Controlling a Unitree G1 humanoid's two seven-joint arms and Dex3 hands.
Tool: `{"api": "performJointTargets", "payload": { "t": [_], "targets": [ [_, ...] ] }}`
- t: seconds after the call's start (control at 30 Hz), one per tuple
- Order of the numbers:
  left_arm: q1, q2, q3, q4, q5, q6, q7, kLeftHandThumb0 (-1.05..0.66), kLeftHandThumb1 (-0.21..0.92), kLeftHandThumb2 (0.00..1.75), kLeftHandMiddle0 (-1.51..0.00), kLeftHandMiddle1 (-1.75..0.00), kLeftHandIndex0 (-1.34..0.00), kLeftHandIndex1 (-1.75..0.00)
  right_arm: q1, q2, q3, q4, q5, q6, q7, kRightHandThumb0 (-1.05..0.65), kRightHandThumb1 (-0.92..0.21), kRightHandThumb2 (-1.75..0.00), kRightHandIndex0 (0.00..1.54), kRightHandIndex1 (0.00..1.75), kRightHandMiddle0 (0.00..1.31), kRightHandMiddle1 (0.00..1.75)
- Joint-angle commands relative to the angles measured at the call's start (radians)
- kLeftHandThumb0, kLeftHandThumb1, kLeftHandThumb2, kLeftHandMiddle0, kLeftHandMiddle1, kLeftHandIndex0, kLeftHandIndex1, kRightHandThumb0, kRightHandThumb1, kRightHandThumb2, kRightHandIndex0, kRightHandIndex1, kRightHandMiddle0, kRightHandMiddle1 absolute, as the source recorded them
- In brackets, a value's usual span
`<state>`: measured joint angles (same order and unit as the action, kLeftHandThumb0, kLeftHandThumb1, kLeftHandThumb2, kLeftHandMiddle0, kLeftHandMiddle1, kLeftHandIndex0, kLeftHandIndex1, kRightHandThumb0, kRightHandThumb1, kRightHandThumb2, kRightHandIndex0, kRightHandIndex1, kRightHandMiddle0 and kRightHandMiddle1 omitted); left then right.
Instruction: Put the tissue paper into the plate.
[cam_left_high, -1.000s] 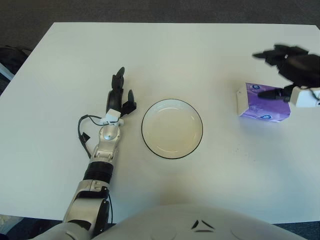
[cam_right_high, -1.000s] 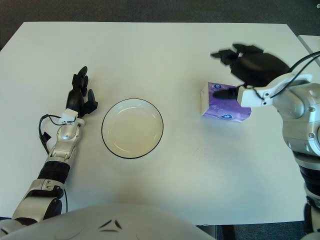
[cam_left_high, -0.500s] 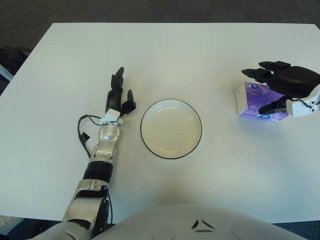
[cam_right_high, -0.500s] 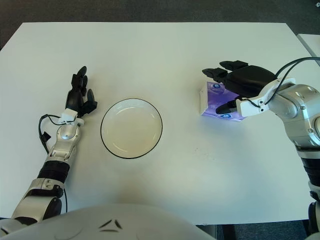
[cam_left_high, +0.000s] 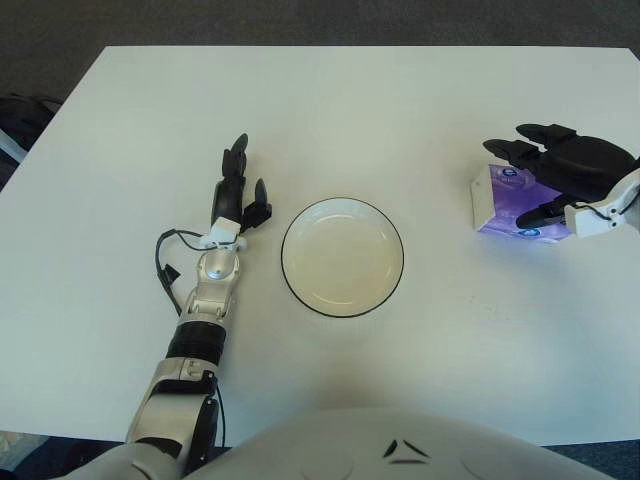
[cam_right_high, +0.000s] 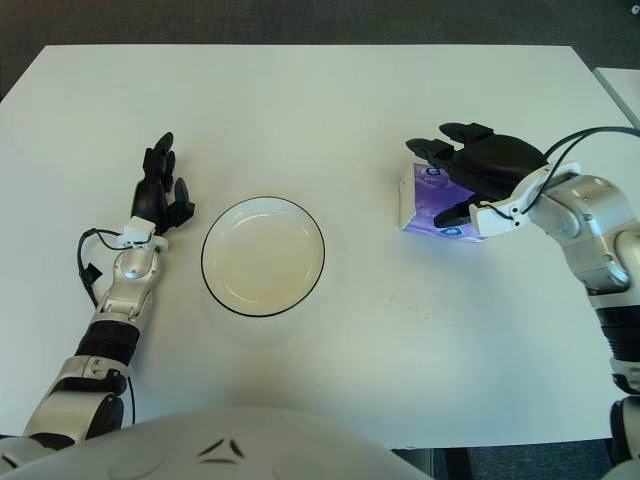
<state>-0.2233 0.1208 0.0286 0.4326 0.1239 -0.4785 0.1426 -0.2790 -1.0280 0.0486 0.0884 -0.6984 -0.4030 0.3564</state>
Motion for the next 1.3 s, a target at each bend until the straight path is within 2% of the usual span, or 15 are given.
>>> {"api": "performJointTargets", "payload": {
  "t": [0.0, 0.53, 0.83, 1.27],
  "targets": [
    [0.111, -0.027, -0.01, 0.103, 0.002, -0.005, 0.001, -0.77, 0.92, 0.88, -0.22, 0.0, 0.0, -0.45, -0.014, 0.005, 0.023, 0.035, -0.038, -0.021, -0.05, -1.05, -0.92, -0.41, 0.0, 0.0, 0.0, 0.0],
    [0.116, -0.016, -0.007, 0.1, 0.006, 0.0, 0.002, -0.78, 0.92, 0.88, -0.22, 0.0, 0.0, -0.44, -0.047, -0.001, 0.053, 0.092, -0.059, -0.052, -0.106, -1.05, -0.92, -0.48, 0.0, 0.0, 0.0, 0.0],
    [0.123, -0.004, -0.008, 0.094, 0.018, 0.005, 0.006, -0.78, 0.92, 0.9, -0.21, 0.0, 0.0, -0.43, -0.031, 0.005, 0.027, 0.087, -0.031, 0.018, -0.08, -1.05, -0.92, -0.48, 0.0, 0.0, 0.0, 0.0],
    [0.122, 0.002, -0.002, 0.096, 0.007, 0.003, -0.004, -0.77, 0.92, 0.9, -0.21, 0.0, 0.0, -0.44, 0.004, -0.002, 0.009, 0.068, 0.004, 0.06, -0.062, -1.05, -0.92, -0.47, 0.0, 0.0, 0.0, 0.0]
  ]
}}
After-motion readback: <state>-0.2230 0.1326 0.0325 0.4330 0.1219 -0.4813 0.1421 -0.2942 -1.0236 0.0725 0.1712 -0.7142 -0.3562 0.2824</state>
